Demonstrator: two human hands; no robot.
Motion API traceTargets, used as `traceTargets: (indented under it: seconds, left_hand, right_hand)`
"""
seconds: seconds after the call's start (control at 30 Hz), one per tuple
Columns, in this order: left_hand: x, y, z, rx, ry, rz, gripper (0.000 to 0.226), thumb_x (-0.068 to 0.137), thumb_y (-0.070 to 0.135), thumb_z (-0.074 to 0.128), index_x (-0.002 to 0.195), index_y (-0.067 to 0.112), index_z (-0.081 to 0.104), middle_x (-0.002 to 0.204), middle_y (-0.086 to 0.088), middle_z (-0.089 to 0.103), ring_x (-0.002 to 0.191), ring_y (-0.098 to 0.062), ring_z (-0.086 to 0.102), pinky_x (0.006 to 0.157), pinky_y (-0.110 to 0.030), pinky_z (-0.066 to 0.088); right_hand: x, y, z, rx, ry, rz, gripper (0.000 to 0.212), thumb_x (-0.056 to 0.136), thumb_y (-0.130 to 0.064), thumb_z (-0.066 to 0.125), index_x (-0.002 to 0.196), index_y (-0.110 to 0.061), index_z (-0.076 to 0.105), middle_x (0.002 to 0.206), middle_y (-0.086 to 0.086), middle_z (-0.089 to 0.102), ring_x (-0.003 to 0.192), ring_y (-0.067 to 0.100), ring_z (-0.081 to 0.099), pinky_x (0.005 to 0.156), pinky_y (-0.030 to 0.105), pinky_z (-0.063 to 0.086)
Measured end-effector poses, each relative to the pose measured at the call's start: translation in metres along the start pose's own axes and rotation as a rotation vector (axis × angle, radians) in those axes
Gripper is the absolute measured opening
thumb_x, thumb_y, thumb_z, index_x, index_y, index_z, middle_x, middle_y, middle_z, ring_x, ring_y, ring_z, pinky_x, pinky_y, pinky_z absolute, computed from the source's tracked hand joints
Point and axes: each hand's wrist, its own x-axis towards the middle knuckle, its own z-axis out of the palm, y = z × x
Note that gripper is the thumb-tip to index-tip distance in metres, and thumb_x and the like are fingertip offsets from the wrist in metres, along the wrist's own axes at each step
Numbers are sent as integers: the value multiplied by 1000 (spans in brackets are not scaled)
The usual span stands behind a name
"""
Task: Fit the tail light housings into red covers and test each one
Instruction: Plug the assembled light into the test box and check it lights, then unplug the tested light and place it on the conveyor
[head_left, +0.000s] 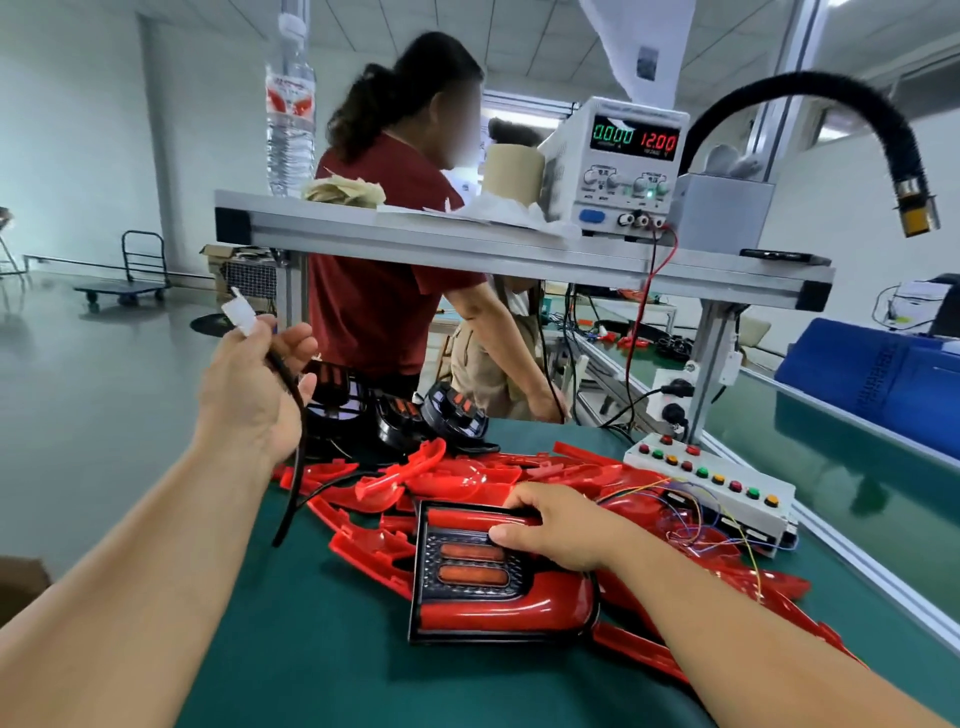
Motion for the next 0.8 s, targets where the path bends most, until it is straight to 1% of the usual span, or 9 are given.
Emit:
traceTargets:
  seconds: [0.07, 0.17, 0.27, 0.37, 0.43, 0.53, 0.63, 0.73, 0.8]
  left_hand:
    - [2, 3, -1, -65, 33, -45, 25, 103, 29, 36, 85, 29, 53, 66, 15, 68, 65, -1, 64, 82, -35, 37]
    - [3, 5, -2, -177, 57, -101, 24, 100, 30, 43, 80, 28, 54, 61, 16, 64, 59, 0, 61, 82, -35, 37]
    - [1, 7, -2, -292, 59, -120, 25, 98, 26, 45, 74, 27, 51, 57, 14, 51, 49, -2, 48, 91, -37, 38]
    - [-4, 16, 1, -437, 46, -97, 31, 97, 27, 43, 66, 26, 46, 54, 11, 37, 45, -6, 33, 97, -36, 38]
    - [-6, 24, 5, -569, 51, -73, 41, 97, 35, 45, 57, 24, 44, 52, 10, 32, 43, -9, 27, 91, -35, 40]
    - [-9, 35, 10, -766, 73, -28, 56, 101, 45, 36, 50, 21, 42, 49, 8, 30, 43, -11, 24, 80, -32, 41]
    - [-13, 38, 16, -871, 81, -6, 57, 102, 49, 29, 53, 20, 39, 49, 7, 32, 42, -11, 27, 75, -30, 40]
    - [-21, 20, 28, -784, 135, -47, 50, 102, 46, 35, 58, 22, 40, 48, 9, 41, 41, -7, 41, 58, -21, 39]
    - [-29, -3, 40, -675, 183, -105, 44, 102, 44, 43, 63, 23, 43, 49, 12, 52, 47, -3, 55, 61, -13, 42]
  right_hand:
    - [-1, 0, 1, 42, 27, -16, 42, 86, -52, 66, 114, -22, 59, 117, -2, 62, 107, 15, 59, 98, 39, 48]
    - [-3, 0, 1, 137, 56, -52, 30, 86, -44, 69, 105, -23, 59, 109, -2, 65, 101, 15, 63, 93, 38, 51]
    - [-6, 0, -2, 229, 84, -88, 21, 87, -37, 71, 103, -28, 61, 107, -4, 66, 98, 12, 65, 90, 32, 54]
    - [-7, 1, -6, 312, 130, -92, 13, 89, -33, 69, 101, -30, 64, 100, -4, 70, 88, 13, 69, 76, 25, 56]
    - [-7, 2, -8, 428, 180, -85, 8, 90, -28, 68, 98, -27, 66, 91, -6, 71, 77, 5, 68, 68, 21, 53]
    - [-6, 4, -12, 649, 279, -57, 7, 91, -23, 67, 97, -19, 68, 88, -4, 74, 77, 6, 69, 69, 20, 53]
    - [-4, 3, -19, 819, 359, -25, 12, 89, -26, 68, 94, -15, 70, 89, 6, 76, 78, 17, 71, 73, 31, 58]
    - [-2, -2, -24, 988, 424, 14, 17, 86, -28, 69, 92, -12, 71, 91, 14, 75, 79, 26, 71, 81, 43, 58]
    - [0, -8, -27, 1034, 457, 52, 16, 89, -28, 68, 89, -12, 71, 91, 15, 75, 80, 29, 72, 84, 48, 57]
